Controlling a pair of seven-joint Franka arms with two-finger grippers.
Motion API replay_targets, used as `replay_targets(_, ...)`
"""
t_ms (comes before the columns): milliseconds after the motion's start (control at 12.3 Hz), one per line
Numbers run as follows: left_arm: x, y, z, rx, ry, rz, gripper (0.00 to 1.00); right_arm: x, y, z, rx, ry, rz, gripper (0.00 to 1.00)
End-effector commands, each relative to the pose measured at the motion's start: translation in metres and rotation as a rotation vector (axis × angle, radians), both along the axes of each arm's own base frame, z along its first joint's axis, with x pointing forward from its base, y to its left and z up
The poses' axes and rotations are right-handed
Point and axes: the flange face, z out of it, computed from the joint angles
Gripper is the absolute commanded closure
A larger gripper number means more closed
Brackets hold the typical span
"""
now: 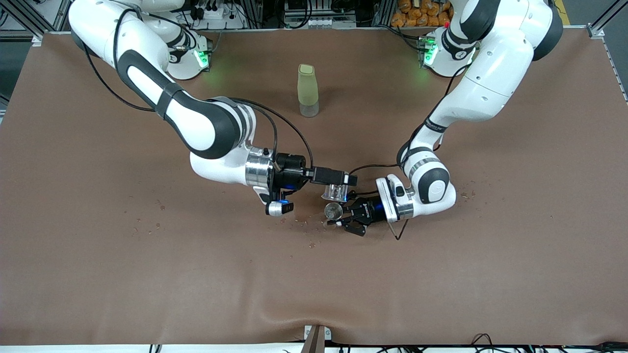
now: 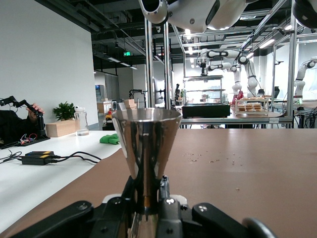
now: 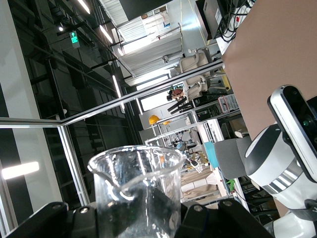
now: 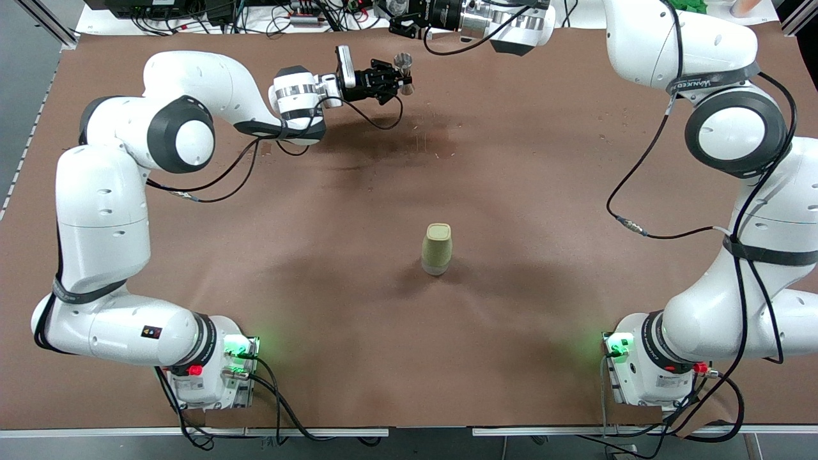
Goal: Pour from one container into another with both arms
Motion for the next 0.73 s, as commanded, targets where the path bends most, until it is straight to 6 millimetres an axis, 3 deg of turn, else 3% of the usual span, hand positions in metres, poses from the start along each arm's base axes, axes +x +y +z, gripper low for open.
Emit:
replay_targets(0, -0.003, -0.004, 0.012, 0.009, 0.008, -0.004, 1.00, 0.003, 0.003, 0.005, 0.017, 0.001, -0.008, 1.00)
replay_targets(325, -0.002, -0.001, 0.012, 0.009, 0.022, -0.002, 1.00, 0.013, -0.011, -0.012, -0.083, -0.285, -0.043, 1.00)
replay_targets(650, 0.004, 0.029, 0.004, 0.023, 0.032, 0.009, 1.00, 0.030, -0.037, -0.037, -0.217, -0.546, -0.054, 1.00)
